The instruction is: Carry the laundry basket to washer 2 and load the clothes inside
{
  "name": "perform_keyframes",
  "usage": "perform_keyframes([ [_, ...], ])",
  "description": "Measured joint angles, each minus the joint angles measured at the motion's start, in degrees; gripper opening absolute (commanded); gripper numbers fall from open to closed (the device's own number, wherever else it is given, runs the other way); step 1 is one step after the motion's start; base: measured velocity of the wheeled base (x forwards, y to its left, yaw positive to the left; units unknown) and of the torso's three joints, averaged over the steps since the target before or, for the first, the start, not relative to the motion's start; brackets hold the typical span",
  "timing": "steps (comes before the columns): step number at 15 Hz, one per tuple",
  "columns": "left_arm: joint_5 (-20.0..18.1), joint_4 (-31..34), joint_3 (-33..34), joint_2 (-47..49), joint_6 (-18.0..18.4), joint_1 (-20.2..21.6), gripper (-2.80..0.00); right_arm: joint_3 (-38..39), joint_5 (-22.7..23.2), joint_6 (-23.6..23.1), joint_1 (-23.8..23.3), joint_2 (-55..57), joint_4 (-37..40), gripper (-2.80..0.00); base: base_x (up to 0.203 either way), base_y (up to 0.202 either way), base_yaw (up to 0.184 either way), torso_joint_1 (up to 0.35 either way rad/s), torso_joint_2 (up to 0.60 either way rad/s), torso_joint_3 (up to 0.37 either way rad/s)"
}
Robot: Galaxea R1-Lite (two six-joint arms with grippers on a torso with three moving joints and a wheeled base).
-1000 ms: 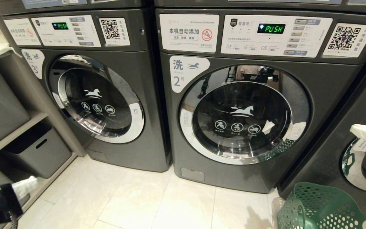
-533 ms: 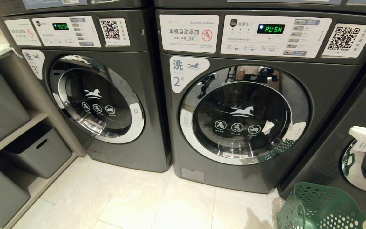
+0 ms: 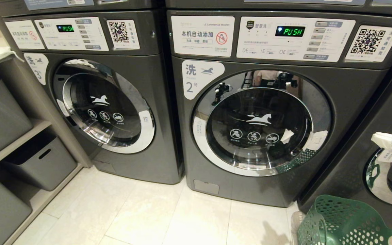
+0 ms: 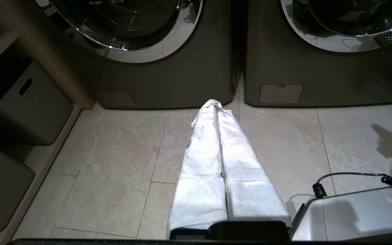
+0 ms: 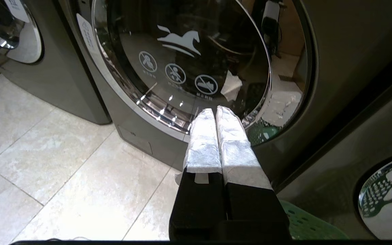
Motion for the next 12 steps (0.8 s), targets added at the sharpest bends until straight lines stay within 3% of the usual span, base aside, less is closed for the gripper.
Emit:
perform_keyframes([
  [3,2.9,1.8,-0.5,-1.3,-6.7,0.0,-2.80,-3.0,-0.3,-0.1,2.7,0.9,0.0,-2.80,0.000,0.000,0.000,0.000,0.00,0.000],
  [5,3.4,1.8,-0.6,-1.6,-8.1,0.0,-2.80,-4.6,-0.4,-0.1,3.4,1.7,-0.1,-2.80,0.000,0.000,0.000,0.000,0.00,0.000],
  [7,3.3,1.9,-0.6,-1.6,-6.5,0.0,-2.80,-5.6,-0.5,-0.1,3.6,2.6,-0.1,-2.80,0.000,0.000,0.000,0.000,0.00,0.000],
  [10,0.7,0.5,-0.3,-1.6,0.3,0.0,-2.80,-9.3,-0.8,0.0,3.9,4.7,-0.1,-2.80,0.000,0.000,0.000,0.000,0.00,0.000],
  [12,1.1,0.2,-0.1,-1.7,-3.0,0.0,-2.80,-14.1,-0.9,0.2,4.7,6.5,-0.1,-2.80,0.000,0.000,0.000,0.000,0.00,0.000],
])
